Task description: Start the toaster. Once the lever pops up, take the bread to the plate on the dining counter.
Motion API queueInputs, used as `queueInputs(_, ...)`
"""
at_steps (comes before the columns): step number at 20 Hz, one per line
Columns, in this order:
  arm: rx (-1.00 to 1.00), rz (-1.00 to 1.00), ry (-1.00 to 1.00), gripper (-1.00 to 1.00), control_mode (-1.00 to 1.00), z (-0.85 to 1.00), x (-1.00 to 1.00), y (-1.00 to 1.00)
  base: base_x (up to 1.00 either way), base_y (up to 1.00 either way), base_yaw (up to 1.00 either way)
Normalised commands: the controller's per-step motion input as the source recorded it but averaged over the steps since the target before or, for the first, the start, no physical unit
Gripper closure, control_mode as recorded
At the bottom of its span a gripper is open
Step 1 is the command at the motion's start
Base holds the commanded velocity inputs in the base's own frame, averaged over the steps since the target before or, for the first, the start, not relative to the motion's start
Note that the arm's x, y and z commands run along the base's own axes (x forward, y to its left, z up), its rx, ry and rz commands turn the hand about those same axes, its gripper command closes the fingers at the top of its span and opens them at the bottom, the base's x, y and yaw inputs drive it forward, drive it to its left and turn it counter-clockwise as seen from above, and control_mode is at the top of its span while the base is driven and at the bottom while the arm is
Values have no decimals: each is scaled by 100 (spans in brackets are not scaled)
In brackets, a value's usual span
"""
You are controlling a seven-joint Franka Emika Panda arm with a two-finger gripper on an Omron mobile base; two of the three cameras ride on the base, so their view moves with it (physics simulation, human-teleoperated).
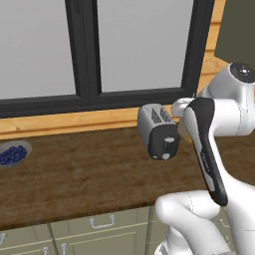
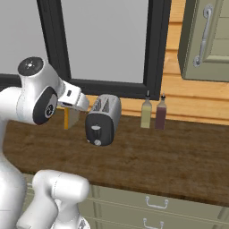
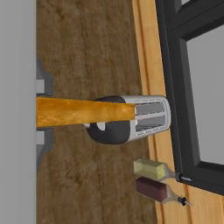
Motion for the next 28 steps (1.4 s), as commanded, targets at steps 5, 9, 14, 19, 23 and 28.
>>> queueInputs(5,0,0,3,100,-100,-6,-62,0,0,0,0)
queueInputs(9,0,0,2,100,-100,-6,-42,0,0,0,0)
queueInputs(14,-1,0,0,100,-100,-4,-72,15,0,0,0)
queueInputs(19,-1,0,0,100,100,-2,-54,20,-40,14,7)
queueInputs(23,0,0,0,100,100,0,0,0,-62,44,66)
queueInputs(28,0,0,0,100,100,0,0,0,-8,47,95)
